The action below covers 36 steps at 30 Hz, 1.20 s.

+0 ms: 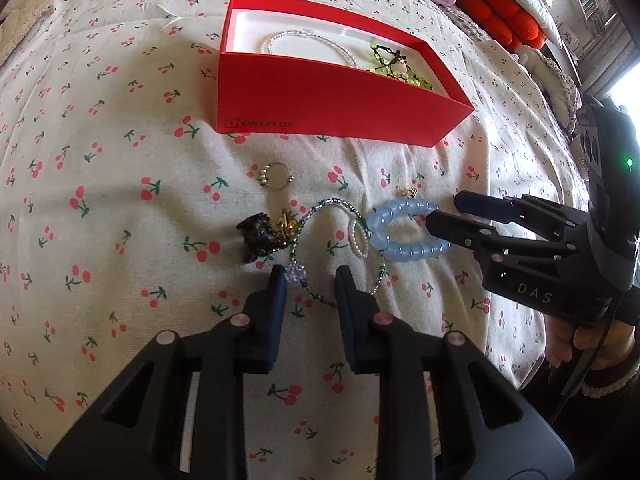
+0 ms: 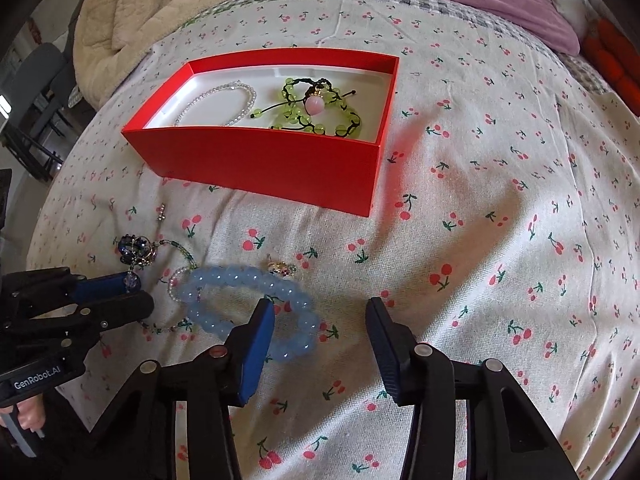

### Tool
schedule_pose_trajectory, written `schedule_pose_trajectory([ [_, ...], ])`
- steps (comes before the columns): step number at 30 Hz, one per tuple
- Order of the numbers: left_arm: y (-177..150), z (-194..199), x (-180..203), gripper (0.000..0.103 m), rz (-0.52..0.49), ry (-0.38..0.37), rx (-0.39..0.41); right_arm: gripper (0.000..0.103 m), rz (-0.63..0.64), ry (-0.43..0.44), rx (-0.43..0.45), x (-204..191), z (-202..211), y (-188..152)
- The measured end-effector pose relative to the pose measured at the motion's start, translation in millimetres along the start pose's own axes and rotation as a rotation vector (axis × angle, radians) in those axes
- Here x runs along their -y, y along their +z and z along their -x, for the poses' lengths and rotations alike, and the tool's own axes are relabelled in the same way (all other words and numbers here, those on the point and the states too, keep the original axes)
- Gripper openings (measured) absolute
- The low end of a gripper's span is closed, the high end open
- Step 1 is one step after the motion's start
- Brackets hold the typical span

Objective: Organize jewelry
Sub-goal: 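Grasp the green-and-white beaded bracelet with the left gripper while the right grasps the light blue bracelet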

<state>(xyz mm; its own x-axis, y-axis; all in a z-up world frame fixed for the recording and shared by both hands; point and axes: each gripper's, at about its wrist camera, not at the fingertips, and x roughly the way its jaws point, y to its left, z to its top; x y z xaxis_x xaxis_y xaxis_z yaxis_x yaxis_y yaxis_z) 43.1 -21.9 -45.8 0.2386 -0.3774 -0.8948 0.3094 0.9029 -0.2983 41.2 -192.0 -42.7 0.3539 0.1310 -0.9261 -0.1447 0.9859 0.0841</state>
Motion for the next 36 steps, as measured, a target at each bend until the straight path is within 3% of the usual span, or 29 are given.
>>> schedule_pose_trajectory([
  [4,0,-1,1,0.018,-0.001,-0.006,0.000,0.046,0.047,-0.014,-0.001,-11,-4,-1],
  [14,0,0,5,0.010,-0.014,0.000,0.004,0.037,0.096,-0.026,-0.013,-20,-11,1],
  [22,2,6,2,0.008,-0.006,0.002,0.018,0.014,0.094,-0.012,-0.029,-19,-14,-2],
  [36,4,18,2,0.006,-0.013,-0.008,0.046,0.012,0.053,0.017,0.007,-4,16,8],
])
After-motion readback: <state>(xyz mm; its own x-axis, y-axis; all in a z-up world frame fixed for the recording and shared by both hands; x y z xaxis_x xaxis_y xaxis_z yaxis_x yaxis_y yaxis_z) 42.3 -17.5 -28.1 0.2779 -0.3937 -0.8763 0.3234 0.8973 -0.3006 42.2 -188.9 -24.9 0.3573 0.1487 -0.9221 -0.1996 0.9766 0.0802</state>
